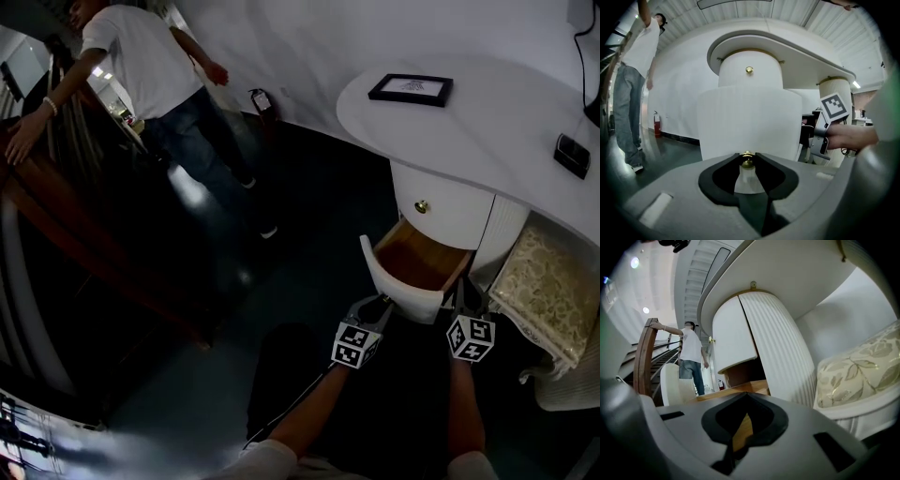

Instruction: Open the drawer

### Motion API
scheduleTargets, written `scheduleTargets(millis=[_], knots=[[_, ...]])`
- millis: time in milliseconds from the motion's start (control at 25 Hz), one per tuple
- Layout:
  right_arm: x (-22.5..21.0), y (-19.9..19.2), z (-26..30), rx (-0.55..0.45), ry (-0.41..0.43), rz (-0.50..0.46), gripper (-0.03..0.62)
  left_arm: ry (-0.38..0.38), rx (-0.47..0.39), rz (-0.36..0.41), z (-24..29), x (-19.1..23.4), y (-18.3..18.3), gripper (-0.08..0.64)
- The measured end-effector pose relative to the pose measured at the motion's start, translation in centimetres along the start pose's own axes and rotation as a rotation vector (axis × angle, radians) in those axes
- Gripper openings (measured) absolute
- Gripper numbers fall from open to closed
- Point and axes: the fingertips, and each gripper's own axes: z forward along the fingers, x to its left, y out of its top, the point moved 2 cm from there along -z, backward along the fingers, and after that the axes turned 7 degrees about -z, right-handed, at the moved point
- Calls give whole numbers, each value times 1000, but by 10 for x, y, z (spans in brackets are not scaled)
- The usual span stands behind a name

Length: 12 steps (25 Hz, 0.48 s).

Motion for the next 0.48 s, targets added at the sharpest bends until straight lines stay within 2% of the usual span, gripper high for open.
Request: scheduleTargets(millis=[120, 480], knots=[[0, 1, 2, -2, 0, -30, 15, 6, -11, -3, -3, 1, 2, 107], [1, -2, -1, 9, -8, -44, 15, 4, -12, -1, -13, 2, -2, 107]])
